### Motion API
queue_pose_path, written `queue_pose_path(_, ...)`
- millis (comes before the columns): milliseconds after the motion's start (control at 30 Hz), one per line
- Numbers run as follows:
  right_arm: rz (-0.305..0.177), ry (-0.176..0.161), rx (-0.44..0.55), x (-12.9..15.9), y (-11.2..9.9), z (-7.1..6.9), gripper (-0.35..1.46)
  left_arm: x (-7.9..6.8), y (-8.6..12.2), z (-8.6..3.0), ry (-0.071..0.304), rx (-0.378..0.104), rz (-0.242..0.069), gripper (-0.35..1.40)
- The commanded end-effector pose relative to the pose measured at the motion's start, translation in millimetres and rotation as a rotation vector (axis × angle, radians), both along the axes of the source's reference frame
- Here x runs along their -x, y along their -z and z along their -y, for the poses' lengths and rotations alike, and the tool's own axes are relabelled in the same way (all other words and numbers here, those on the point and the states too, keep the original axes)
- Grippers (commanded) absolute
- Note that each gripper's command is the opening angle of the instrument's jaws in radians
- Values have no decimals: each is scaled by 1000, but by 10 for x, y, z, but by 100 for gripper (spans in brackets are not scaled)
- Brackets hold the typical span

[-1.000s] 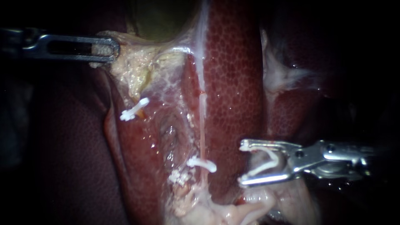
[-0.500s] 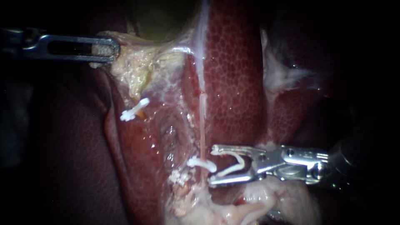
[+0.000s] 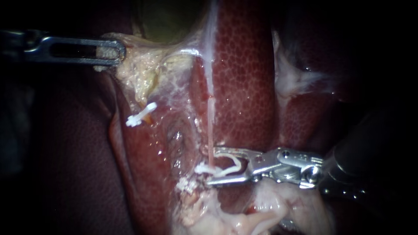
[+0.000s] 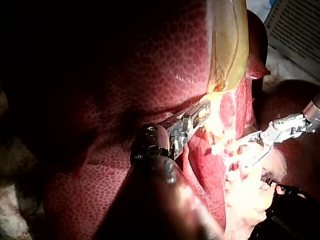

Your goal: Clipping second clip right tube

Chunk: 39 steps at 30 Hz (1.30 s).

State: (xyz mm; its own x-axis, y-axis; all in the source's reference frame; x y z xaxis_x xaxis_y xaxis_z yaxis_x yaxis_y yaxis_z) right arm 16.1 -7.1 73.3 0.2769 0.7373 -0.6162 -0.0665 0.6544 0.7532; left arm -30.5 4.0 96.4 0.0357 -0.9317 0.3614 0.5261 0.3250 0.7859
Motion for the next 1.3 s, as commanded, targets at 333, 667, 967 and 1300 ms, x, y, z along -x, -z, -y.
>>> queue_pose_path(333,-3,3,-47,-14,-1,-2,60,1,0,0,1,0,-1,-35)
queue_pose_path(667,-11,22,-84,-29,0,-4,58,2,-1,1,1,1,-1,-35)
queue_pose_path(967,-14,27,-90,-37,-1,-5,56,2,-1,1,2,1,-1,-35)
queue_pose_path(1300,-18,35,-110,-29,-2,-5,32,2,-1,1,2,1,-2,-35)
